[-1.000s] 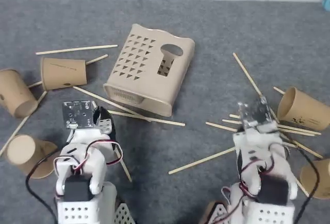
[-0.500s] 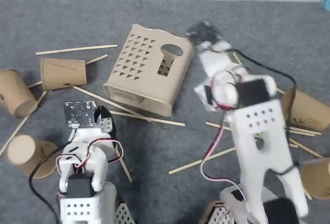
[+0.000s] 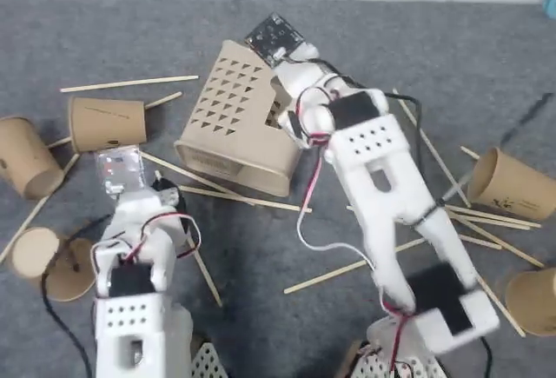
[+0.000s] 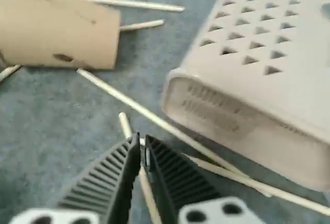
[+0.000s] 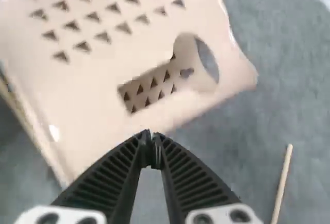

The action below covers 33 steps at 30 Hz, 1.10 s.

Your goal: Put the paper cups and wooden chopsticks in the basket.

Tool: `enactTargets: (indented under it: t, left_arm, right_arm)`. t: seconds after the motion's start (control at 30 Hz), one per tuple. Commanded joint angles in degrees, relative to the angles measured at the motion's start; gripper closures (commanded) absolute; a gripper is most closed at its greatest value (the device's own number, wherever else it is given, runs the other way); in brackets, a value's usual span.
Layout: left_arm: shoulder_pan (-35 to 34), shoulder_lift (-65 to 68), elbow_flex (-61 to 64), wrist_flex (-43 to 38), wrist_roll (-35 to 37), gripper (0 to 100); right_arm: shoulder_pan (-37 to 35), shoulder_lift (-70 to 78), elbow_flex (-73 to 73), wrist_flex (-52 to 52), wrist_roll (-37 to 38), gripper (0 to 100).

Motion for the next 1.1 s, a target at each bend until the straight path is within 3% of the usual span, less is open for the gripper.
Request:
enactTargets:
  t: [0.0,0.17,0.47,0.8,1.07]
  left_arm:
    - [-1.4,7.6,-4.3,-4.0,0.8,99]
    - [-1.4,9.0,-4.4,-5.1,0.8,99]
    - [-1.1,9.0,-4.4,-5.2,0.6,99]
    - [-1.1,9.0,-4.4,-5.5,0.5,99]
    - [-1.2,9.1,-4.0,-6.2,0.5,99]
  right_arm:
    - [-1.3,3.2,-3.7,-7.8,0.5,99.1]
    - [-1.0,9.5,-3.7,-18.3,0.5,99.1]
    - [-0.2,17.6,-3.7,-27.2,0.5,99.1]
    - [5.1,17.5,-3.4,-19.4,0.2,99.1]
    - [5.3,7.8,-3.3,-6.9,-6.1,99.1]
